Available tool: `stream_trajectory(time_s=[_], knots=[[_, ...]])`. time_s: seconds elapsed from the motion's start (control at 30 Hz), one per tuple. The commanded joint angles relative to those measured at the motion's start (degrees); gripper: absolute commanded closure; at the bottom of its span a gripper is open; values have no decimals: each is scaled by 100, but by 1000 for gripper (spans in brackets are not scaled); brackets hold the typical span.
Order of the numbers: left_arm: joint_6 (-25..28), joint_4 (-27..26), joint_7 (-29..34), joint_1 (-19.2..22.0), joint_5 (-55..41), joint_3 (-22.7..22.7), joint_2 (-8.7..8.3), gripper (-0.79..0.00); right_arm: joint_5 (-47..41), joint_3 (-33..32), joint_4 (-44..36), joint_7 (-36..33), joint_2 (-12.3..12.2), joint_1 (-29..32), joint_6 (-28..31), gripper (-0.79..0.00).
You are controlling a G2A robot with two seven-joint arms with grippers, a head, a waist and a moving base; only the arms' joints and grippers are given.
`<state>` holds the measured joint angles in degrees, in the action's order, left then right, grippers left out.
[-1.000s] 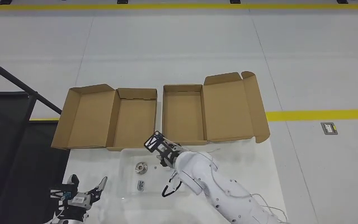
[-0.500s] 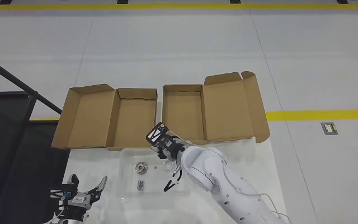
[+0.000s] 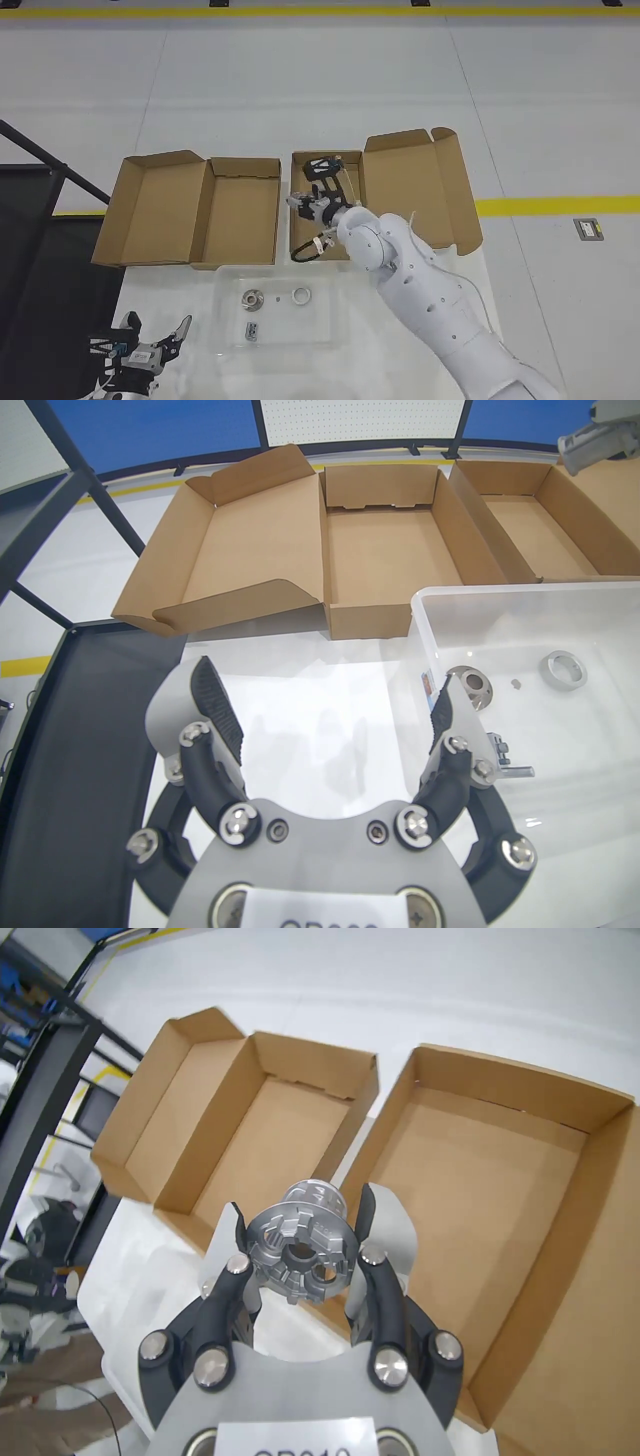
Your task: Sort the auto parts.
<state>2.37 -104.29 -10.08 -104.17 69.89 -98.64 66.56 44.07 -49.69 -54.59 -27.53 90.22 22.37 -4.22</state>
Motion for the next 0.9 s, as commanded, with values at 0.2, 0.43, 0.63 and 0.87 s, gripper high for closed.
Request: stream_trajectory(time_s=[0.2, 0.43, 0.63, 0.87], knots=[[0, 0, 0, 0, 0, 0, 0, -785, -509, 588, 2322, 631, 736, -1246, -1097, 0], [0, 0, 0, 0, 0, 0, 0, -785, -526, 661, 2536, 612, 821, -1342, -1070, 0], [0, 0, 0, 0, 0, 0, 0, -785, -539, 654, 2541, 615, 821, -1317, -1084, 0], [0, 0, 0, 0, 0, 0, 0, -785, -956, 495, 3076, 486, 992, -1340, -1676, 0]])
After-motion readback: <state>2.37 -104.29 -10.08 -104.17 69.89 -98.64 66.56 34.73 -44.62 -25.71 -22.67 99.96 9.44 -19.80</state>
